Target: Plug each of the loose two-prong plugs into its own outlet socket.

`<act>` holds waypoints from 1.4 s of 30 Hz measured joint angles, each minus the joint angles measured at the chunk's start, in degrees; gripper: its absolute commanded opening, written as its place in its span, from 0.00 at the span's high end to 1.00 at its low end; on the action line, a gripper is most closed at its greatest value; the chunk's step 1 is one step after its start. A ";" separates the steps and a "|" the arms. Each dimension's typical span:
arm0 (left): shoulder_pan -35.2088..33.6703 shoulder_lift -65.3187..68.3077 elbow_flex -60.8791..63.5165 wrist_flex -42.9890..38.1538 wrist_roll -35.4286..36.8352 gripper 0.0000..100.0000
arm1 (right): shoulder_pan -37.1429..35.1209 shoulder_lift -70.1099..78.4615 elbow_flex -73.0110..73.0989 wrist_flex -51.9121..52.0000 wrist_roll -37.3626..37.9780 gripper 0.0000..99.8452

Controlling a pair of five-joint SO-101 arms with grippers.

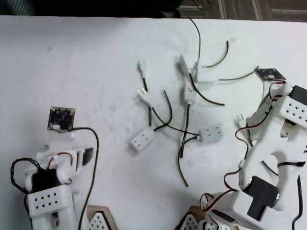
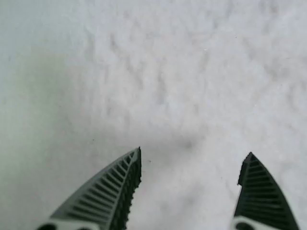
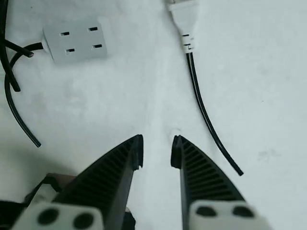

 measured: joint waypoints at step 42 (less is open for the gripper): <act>0.00 0.00 0.00 0.00 0.00 0.68 | -5.27 10.81 20.84 -45.10 10.90 0.90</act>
